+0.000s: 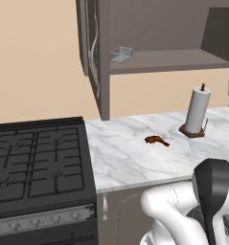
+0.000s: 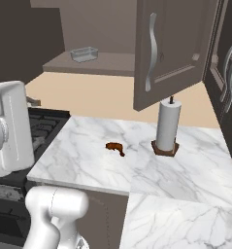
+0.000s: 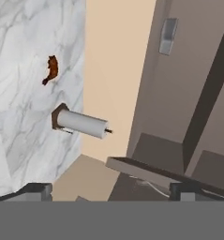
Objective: Retrieve the tupperware from the cabinet, then place the raw meat into the tupperware to avoid contamination.
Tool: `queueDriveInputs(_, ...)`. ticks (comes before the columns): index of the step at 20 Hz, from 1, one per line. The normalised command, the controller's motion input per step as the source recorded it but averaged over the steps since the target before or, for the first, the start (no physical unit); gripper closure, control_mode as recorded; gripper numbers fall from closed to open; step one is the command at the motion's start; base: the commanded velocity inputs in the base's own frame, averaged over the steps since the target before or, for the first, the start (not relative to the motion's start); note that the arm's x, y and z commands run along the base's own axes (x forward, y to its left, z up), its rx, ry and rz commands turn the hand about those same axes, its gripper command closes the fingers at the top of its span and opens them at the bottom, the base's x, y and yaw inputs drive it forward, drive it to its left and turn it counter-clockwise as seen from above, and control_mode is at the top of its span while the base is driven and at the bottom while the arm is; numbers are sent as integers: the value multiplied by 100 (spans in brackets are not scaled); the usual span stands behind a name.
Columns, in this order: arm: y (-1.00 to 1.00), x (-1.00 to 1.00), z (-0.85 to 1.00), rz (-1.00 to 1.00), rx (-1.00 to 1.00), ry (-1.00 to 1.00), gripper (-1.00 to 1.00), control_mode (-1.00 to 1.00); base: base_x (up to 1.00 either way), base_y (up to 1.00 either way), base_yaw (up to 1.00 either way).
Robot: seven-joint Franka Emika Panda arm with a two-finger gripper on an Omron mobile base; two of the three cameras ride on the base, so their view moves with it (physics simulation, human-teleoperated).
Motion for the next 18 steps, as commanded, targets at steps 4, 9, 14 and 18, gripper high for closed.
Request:
queueDriveInputs(4,-23,59,0,-3,-2,-7,-100,-100,0,0,0)
queueDriveInputs(9,-24,67,0,-5,-2,-6,-100,-100,0,0,0)
queueDriveInputs(14,-30,71,0,-9,-1,-3,-100,-100,0,0,0)
queueDriveInputs(18,-33,70,0,-11,0,-2,-100,-100,0,0,0)
